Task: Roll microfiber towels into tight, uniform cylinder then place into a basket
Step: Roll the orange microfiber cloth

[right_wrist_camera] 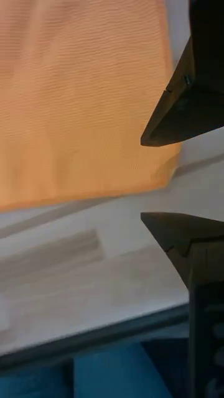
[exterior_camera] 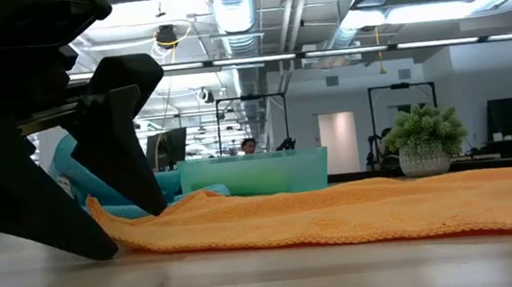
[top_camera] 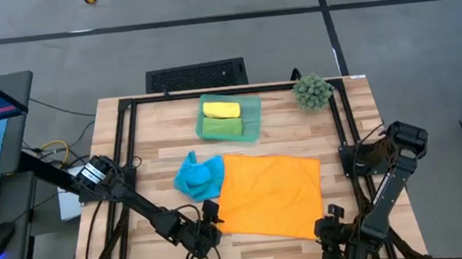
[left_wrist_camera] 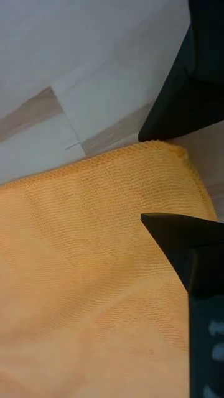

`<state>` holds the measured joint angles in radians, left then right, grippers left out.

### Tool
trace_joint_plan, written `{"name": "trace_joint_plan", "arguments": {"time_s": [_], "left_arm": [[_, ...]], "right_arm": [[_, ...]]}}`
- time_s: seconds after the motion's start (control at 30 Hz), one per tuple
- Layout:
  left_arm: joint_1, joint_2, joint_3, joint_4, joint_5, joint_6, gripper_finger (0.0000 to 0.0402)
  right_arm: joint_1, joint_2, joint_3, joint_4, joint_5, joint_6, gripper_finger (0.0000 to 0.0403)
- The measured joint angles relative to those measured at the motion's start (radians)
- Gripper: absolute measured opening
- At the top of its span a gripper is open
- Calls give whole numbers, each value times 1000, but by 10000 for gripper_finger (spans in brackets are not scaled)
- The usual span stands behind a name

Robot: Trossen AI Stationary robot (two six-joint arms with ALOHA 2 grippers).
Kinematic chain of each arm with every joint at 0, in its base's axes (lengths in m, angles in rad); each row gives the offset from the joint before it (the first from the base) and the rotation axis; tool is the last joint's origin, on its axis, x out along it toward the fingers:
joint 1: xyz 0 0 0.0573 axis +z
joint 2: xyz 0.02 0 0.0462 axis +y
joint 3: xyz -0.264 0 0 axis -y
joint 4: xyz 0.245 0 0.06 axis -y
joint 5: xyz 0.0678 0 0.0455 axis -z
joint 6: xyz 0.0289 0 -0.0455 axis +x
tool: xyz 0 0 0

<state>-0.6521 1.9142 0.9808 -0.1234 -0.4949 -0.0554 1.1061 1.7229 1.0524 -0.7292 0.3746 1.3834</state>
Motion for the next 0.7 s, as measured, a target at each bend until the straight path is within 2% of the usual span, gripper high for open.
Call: {"name": "trace_joint_plan", "arguments": {"time_s": [0.23,0.7], "left_arm": [[0,1,-3,4,-8,-67,192],[0,1,-3,-1,-11,-122,192]], "right_arm": [[2,0,-72,112,-17,17,205],[-2,0,-155,193,-42,58,205]]}}
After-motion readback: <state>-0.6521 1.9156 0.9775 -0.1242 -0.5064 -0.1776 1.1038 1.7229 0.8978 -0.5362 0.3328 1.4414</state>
